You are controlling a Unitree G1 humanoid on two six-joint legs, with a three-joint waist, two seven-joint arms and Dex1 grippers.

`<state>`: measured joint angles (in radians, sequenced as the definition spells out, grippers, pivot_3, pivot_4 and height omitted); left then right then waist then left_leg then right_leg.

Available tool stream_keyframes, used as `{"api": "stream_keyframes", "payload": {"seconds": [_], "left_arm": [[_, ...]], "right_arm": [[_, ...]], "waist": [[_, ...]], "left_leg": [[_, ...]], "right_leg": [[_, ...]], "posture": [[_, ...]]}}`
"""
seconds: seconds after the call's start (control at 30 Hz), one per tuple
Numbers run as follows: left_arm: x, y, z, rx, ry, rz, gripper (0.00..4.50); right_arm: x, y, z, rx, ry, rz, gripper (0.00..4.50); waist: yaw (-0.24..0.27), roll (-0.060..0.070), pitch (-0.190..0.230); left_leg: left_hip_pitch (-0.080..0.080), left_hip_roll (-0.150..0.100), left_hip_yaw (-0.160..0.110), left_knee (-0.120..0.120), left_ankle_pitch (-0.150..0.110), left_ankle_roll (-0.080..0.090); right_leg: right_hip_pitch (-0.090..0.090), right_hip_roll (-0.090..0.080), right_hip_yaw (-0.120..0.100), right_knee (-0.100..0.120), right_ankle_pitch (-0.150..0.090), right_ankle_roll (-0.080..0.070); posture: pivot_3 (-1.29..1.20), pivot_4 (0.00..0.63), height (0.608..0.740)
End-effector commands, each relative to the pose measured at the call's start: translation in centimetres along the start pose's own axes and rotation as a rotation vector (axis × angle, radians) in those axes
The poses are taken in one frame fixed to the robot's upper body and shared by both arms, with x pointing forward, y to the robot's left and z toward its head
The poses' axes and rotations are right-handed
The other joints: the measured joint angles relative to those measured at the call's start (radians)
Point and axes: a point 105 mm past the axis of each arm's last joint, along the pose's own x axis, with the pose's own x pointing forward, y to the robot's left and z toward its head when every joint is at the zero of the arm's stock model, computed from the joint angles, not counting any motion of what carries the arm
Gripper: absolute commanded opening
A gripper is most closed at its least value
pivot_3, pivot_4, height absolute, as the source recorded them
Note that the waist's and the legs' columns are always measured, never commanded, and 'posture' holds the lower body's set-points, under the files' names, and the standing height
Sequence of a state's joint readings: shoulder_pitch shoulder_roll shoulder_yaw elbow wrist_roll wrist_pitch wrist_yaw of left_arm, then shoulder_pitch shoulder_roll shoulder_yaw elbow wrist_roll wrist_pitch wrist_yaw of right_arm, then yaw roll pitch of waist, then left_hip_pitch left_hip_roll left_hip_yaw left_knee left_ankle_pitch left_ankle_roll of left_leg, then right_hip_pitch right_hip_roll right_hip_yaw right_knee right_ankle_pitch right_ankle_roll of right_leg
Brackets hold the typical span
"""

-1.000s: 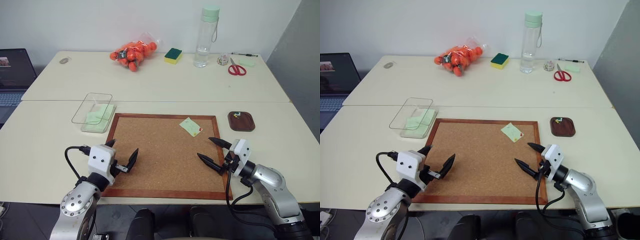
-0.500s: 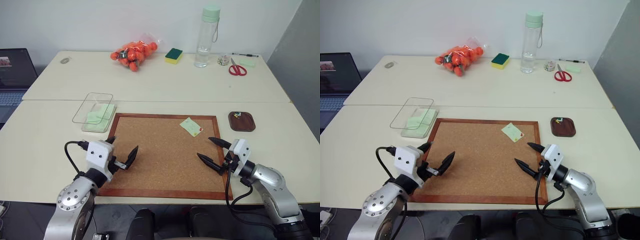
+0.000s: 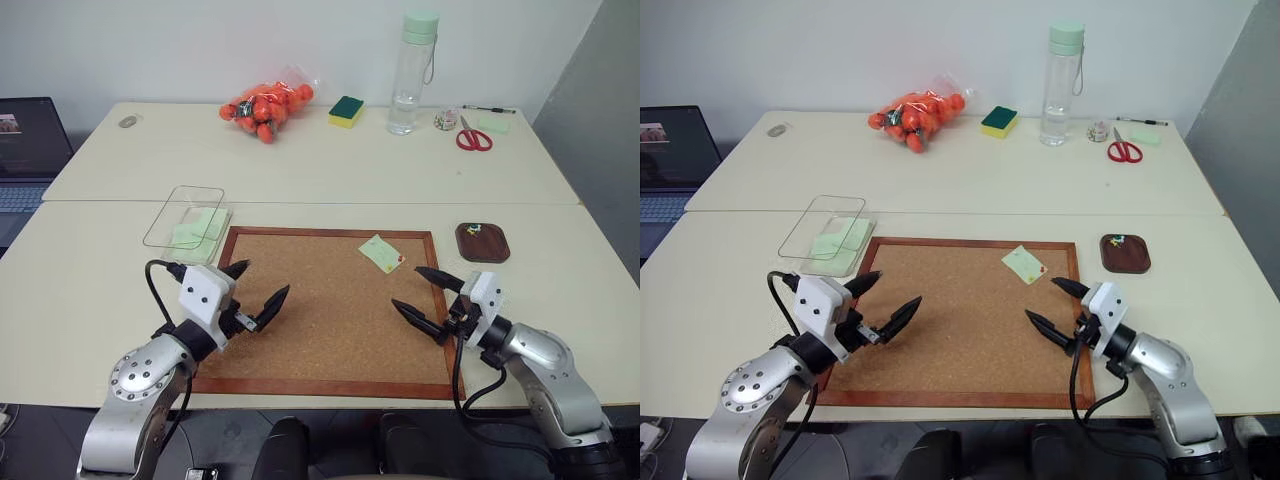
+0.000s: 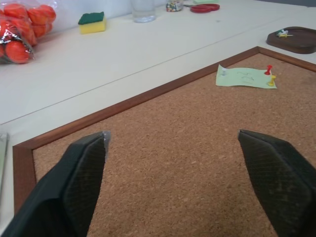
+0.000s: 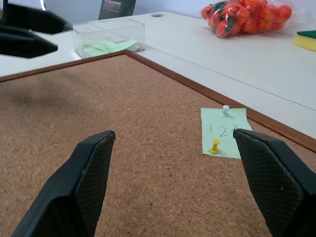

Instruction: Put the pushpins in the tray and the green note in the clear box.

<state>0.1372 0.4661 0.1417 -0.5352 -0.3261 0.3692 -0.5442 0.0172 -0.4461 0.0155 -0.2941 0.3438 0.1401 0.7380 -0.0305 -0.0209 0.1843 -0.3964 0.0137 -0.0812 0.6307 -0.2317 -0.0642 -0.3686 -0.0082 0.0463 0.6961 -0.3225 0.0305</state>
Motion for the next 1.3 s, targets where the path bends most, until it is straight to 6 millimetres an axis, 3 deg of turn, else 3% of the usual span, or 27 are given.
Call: {"api": "stream_keyframes", "payload": {"seconds": [0.03, 0.27, 0.4, 0.57, 0.7, 1.0, 1.3], "left_arm": [[0.5, 0.0, 0.9, 0.011, -0.030, -0.025, 3.26], [1.3, -0.4, -0.1, 0.018, 0.023, -0.064, 1.93], [1.8, -0.9, -0.9, 0.001, 0.055, -0.087, 1.09], [2.4, -0.9, -1.2, 0.003, 0.061, -0.098, 0.05], [2.7, -0.8, -2.1, 0.008, 0.091, -0.096, 0.02], [2.7, -1.1, -4.5, 0.017, 0.181, -0.106, 0.02], [2.7, -1.5, -4.6, 0.023, 0.175, -0.113, 0.02]], "right_arm": [[0.0, -0.6, 2.0, -0.034, -0.060, -0.018, 4.04], [1.7, -1.9, 4.0, -0.010, -0.095, -0.059, 4.04], [2.7, -2.1, 3.2, -0.033, 0.033, -0.043, 4.04], [3.8, -2.4, 3.6, -0.049, 0.027, -0.021, 4.04], [5.7, -1.4, 3.6, -0.038, 0.005, 0.028, 4.04], [9.8, -2.2, 2.6, 0.011, 0.081, -0.031, 4.04], [10.9, -3.1, 1.0, 0.015, 0.140, -0.083, 4.04]], "waist": [[0.000, 0.000, 0.000], [-0.002, 0.000, 0.000], [-0.001, 0.000, 0.000], [-0.001, 0.000, 0.000], [-0.003, 0.000, 0.000], [-0.002, 0.000, 0.000], [-0.002, 0.000, 0.000]], "left_leg": [[0.000, 0.000, 0.000, 0.000, 0.000, 0.000], [0.000, 0.000, 0.000, 0.000, 0.000, 0.000], [0.000, 0.000, 0.000, 0.000, 0.000, 0.000], [-0.002, 0.000, 0.000, 0.000, 0.000, 0.000], [-0.001, 0.000, 0.000, 0.000, 0.000, 0.000], [-0.002, 0.000, 0.000, 0.000, 0.000, 0.000], [-0.002, 0.000, 0.000, -0.001, 0.000, 0.000]], "right_leg": [[0.000, 0.000, 0.000, 0.000, 0.000, 0.000], [0.000, 0.000, 0.000, 0.000, 0.000, 0.000], [-0.001, 0.000, 0.000, 0.000, 0.002, -0.003], [-0.002, 0.000, -0.001, 0.000, 0.002, -0.003], [-0.002, 0.000, 0.000, 0.000, 0.002, -0.003], [-0.003, 0.000, 0.000, 0.001, 0.002, -0.003], [-0.003, -0.002, -0.001, 0.001, 0.002, -0.003]], "posture": [[0.00, 0.150, 0.740], [0.00, 0.150, 0.740], [0.00, 0.150, 0.740], [0.00, 0.150, 0.740], [0.00, 0.150, 0.740], [0.00, 0.150, 0.740], [0.00, 0.150, 0.740]]}}
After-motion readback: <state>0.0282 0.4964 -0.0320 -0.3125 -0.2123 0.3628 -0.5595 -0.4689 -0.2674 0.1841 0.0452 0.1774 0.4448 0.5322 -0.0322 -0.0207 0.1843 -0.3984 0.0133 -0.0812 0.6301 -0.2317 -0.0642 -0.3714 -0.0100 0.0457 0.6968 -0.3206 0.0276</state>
